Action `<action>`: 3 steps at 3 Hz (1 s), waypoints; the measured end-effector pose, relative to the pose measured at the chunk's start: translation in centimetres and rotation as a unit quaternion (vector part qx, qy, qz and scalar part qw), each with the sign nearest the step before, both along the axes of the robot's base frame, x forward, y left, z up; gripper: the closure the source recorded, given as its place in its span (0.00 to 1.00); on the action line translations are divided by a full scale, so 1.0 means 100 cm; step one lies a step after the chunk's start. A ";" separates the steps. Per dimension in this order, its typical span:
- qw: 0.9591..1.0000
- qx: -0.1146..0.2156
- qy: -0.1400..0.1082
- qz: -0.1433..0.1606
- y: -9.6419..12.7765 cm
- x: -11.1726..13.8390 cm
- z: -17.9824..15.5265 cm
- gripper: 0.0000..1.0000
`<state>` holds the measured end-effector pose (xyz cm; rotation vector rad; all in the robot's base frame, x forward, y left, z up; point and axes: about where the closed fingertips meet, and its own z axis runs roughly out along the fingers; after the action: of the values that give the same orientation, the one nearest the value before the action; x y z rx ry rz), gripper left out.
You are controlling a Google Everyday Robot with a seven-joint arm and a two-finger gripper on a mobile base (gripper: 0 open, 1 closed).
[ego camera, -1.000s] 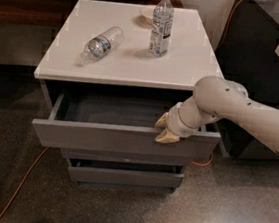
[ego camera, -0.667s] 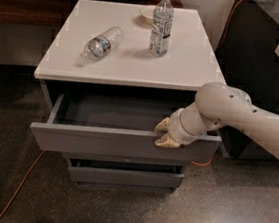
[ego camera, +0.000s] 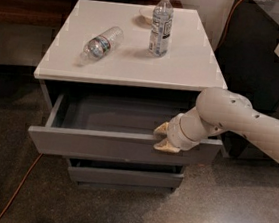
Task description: Place water bottle into top drawer
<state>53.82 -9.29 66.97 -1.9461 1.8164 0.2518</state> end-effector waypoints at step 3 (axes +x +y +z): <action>1.000 0.000 0.000 0.000 0.000 0.000 0.000 1.00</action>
Offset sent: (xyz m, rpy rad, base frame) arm -0.0456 0.0291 0.0076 0.1352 0.0905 0.0434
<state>53.80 -9.28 66.97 -1.9460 1.8162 0.2524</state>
